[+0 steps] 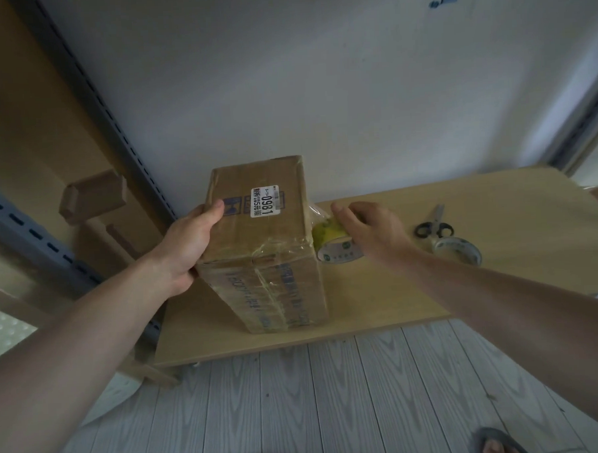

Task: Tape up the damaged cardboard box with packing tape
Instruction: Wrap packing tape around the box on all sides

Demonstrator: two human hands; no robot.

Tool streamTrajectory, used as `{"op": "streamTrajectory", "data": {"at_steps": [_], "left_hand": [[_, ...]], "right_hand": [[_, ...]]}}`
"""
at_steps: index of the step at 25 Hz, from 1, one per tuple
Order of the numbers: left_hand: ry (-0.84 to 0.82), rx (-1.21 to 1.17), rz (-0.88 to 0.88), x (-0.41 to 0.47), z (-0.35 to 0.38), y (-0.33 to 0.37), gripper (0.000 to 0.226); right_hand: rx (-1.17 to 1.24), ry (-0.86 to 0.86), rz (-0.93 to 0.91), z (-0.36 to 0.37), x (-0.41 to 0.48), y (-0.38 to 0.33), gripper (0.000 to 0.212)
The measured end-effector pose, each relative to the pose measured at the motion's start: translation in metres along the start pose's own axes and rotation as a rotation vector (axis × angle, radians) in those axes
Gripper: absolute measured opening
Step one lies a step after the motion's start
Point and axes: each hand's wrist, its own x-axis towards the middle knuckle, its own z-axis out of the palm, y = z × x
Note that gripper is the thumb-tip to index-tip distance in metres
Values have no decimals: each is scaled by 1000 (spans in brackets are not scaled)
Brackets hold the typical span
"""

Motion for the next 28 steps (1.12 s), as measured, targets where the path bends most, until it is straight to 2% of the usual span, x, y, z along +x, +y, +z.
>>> {"op": "streamTrajectory", "data": {"at_steps": [4,6,8,11,12,15,16,18,21,25,28], "left_hand": [[-8,-332,-153,-4,34,-24,37],[21,-316,-101,0,51,-37,35],[87,-85,21,8,54,-42,36],[184,636,335,19,38,-56,42],[150,762,402,20,30,-62,45],[-139,614,455,28,-1,-78,65],[-221,634,432,26,-8,-80,78],[-280,749,366,17,-14,-86,105],[-225,907,436,12,12,-82,127],[-100,993,481,15,60,-78,130],[-41,985,547,19,61,-89,124]], "right_hand": [[327,184,-18,-35,11,-10,53],[424,241,35,-42,13,-9,52],[529,235,66,-45,11,-9,52],[598,148,71,-44,4,-21,51],[556,96,62,-38,2,-28,48],[375,-76,-78,1,-4,-35,43],[328,-97,-100,14,-7,-32,45],[305,-74,-101,30,-8,-25,47],[329,-31,-132,32,-6,-23,49],[318,-52,-138,34,-4,-18,48],[259,-119,-130,24,-2,-24,51]]}}
